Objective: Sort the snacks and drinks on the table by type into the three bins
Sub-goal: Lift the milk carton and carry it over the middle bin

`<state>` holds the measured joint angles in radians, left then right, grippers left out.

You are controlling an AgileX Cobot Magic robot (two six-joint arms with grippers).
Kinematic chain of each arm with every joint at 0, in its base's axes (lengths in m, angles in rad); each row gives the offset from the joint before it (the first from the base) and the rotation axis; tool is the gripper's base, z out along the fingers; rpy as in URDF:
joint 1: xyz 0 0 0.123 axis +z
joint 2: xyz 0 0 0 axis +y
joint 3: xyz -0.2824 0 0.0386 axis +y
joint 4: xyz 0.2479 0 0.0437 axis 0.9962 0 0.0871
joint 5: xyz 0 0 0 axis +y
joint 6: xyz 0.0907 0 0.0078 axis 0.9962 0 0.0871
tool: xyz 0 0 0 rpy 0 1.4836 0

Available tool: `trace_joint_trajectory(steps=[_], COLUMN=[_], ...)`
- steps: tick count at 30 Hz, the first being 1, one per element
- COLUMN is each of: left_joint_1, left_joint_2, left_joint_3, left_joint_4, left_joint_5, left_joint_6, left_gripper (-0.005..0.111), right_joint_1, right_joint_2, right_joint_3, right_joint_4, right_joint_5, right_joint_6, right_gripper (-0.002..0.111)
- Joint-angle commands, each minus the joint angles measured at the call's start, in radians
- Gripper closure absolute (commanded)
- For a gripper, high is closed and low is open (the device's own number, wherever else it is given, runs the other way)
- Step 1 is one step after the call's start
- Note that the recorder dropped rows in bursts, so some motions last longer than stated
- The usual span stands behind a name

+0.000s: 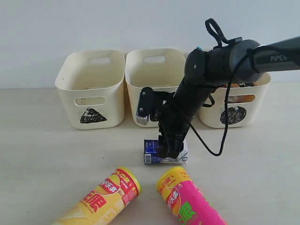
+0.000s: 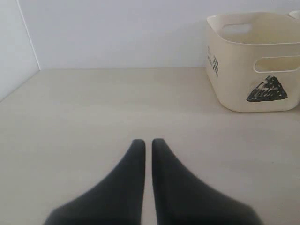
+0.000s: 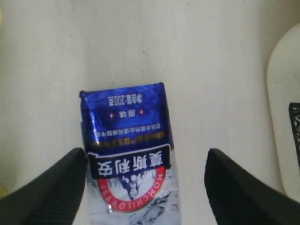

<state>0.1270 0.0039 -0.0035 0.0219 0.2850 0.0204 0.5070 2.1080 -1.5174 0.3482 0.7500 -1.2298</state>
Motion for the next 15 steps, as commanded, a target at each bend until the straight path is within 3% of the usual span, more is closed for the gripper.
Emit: trace_joint_trajectory(steps=[1, 11, 13, 15], left_joint_1=[0.0, 0.0, 0.0, 0.0], left_joint_2=[-0.004, -0.004, -0.004, -0.004], left_joint_3=[0.004, 0.004, 0.004, 0.004], left_joint_4=[-0.004, -0.004, -0.004, -0.004], left_joint_5=[-0.001, -0.001, -0.001, -0.001], left_joint_6=[-0.006, -0.006, -0.006, -0.006], left_gripper=[0.102, 0.102, 0.102, 0.102], right_joint_1=[0.002, 0.002, 0.002, 0.002], right_joint_2=[0.003, 0.056, 0.056, 0.056], right_joint_3=[0.001, 0.001, 0.001, 0.001], right_joint_4=[0.005, -0.002, -0.005, -0.007], right_joint_5=[0.004, -0.049, -0.052, -0.052], right_joint_6=[-0.002, -0.012, -0.029, -0.045], right_gripper=[0.043, 0.044, 0.049, 0.066])
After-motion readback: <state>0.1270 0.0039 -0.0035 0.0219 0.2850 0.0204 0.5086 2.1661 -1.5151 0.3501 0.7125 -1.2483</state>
